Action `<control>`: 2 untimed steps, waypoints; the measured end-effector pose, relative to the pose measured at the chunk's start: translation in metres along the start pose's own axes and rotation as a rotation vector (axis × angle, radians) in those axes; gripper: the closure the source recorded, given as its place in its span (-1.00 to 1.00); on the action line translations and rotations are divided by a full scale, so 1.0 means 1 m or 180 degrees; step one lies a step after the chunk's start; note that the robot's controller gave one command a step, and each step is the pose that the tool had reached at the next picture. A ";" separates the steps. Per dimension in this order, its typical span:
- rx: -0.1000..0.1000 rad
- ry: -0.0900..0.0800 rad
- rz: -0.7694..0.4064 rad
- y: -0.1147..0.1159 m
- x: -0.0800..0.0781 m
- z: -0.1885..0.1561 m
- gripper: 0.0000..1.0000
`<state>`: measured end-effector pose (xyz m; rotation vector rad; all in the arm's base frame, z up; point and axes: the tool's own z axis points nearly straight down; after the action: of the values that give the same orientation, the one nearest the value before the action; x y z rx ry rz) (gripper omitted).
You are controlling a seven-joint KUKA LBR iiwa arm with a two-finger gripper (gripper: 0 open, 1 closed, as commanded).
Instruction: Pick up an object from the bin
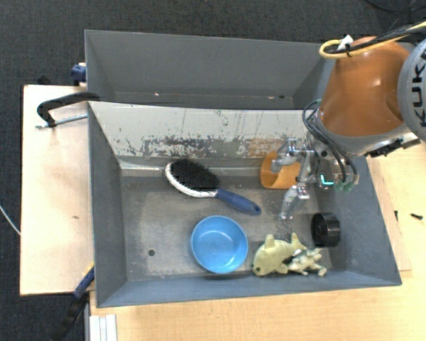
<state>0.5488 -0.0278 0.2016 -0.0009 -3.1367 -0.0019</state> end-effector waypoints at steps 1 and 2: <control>0.0020 -0.0084 -0.0863 0.063 -0.017 0.115 -1.00; 0.0002 -0.0030 -0.0871 0.065 -0.011 0.120 1.00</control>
Offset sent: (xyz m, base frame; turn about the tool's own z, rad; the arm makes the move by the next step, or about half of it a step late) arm 0.0096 0.0644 -0.1206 -0.2754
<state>0.5596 0.0373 0.0818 0.4283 -3.1168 -0.0017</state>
